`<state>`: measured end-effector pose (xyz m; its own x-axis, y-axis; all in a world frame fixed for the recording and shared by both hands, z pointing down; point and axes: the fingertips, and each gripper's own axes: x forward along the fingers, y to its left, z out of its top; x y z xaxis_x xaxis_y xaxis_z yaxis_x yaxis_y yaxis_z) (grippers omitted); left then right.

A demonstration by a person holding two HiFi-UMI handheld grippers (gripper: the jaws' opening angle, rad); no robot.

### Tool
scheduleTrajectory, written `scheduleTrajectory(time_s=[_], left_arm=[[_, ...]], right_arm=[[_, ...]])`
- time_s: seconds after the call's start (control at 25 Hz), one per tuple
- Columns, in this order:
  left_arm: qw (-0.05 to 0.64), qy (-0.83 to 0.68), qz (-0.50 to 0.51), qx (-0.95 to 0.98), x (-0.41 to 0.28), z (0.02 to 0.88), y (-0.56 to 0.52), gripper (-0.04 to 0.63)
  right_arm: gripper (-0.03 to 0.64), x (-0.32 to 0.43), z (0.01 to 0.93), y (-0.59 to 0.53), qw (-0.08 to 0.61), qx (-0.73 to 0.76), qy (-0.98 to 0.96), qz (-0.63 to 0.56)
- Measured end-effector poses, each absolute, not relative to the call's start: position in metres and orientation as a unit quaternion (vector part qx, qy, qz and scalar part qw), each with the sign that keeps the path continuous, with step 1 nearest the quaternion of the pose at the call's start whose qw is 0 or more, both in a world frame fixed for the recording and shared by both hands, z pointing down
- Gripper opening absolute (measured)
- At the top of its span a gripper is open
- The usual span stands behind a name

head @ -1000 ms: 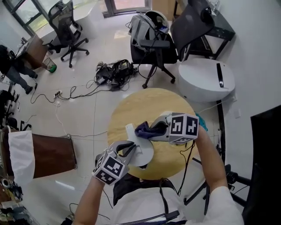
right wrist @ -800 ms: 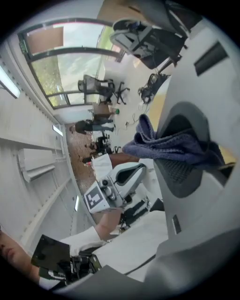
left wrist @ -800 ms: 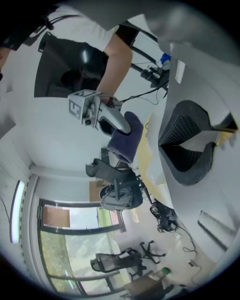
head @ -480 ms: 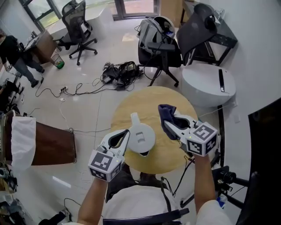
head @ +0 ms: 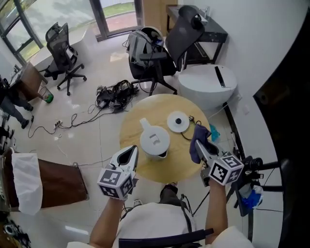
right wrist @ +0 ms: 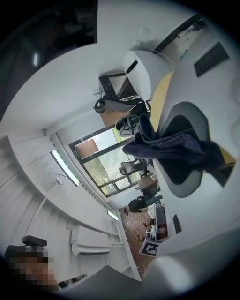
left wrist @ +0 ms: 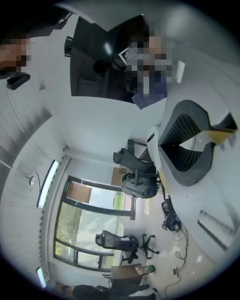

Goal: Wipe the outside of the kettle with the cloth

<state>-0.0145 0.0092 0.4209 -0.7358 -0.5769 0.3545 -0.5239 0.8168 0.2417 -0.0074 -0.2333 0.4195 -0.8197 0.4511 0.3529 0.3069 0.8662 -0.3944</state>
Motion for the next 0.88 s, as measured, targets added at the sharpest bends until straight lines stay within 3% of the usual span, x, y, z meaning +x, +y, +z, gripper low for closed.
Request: scheduleTrajectory(time_s=[0.48,0.88], left_arm=[[0.230,-0.887,-0.059,0.396,0.092,0.448,0.058,0.002],[0.235,-0.888,-0.058,0.391,0.152,0.453,0.084,0.002]], right_arm=[[0.095,0.153,0.417,-0.099,0.229,-0.131,-0.954,0.140],[0.095,0.199,0.439,-0.039,0.255,-0.130,-0.951,0.119]])
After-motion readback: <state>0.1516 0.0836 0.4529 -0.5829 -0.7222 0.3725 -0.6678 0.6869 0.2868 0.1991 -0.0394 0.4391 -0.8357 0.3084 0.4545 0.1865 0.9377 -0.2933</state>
